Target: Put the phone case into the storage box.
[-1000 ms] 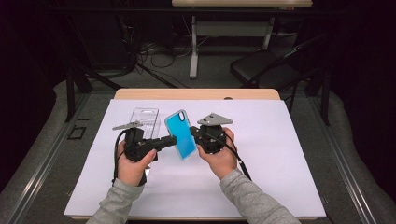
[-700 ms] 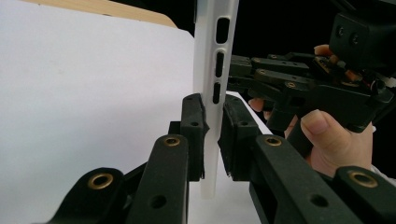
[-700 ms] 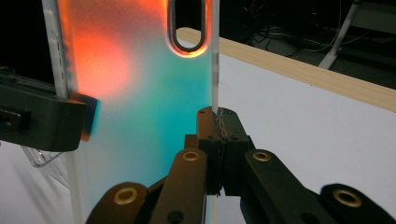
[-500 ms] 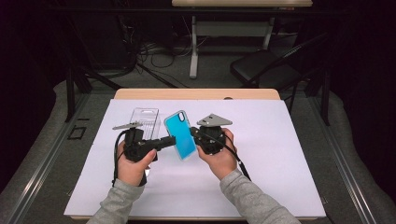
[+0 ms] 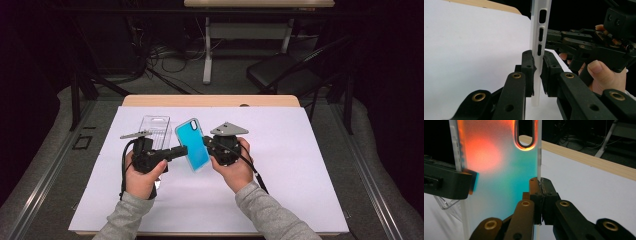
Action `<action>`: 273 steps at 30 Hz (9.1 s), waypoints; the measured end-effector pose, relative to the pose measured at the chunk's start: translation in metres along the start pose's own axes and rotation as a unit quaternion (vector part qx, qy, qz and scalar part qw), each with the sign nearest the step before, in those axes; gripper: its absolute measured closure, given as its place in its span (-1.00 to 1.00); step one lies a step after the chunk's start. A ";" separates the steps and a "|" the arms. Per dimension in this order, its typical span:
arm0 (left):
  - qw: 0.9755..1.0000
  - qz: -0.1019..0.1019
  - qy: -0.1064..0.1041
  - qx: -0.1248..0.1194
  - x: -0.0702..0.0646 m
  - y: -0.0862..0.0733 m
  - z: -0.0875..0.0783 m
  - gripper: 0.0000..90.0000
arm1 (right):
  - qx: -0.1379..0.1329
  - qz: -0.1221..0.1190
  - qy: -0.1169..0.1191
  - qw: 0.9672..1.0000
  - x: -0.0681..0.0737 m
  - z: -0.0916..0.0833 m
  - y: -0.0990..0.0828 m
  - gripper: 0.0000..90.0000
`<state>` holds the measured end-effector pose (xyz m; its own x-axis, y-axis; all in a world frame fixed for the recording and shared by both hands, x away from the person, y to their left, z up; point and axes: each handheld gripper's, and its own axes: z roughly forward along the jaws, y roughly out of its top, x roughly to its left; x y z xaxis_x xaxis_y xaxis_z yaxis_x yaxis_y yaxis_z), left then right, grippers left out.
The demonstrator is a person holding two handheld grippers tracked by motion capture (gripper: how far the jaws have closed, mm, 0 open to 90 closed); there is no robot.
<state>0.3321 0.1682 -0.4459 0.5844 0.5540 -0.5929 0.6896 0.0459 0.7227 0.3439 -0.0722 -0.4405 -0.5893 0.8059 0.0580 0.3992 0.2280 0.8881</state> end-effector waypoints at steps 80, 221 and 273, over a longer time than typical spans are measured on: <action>0.995 0.089 -0.051 0.015 -0.003 0.011 -0.022 0.81 | -0.011 0.008 0.176 0.984 -0.036 -0.034 0.005 0.19; 0.988 0.155 0.007 -0.019 -0.008 0.010 -0.018 0.19 | -0.024 0.042 0.192 0.980 -0.060 -0.029 -0.006 0.86; 0.914 0.353 0.202 0.007 -0.061 0.056 0.026 0.20 | -0.096 0.019 0.020 0.995 -0.031 -0.028 -0.023 0.86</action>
<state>0.3457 0.1153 -0.3787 0.6827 0.7026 0.2009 0.2081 -0.4505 0.8681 0.3331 -0.1173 -0.4496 -0.6049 0.7890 0.1076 0.2823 0.0861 0.9555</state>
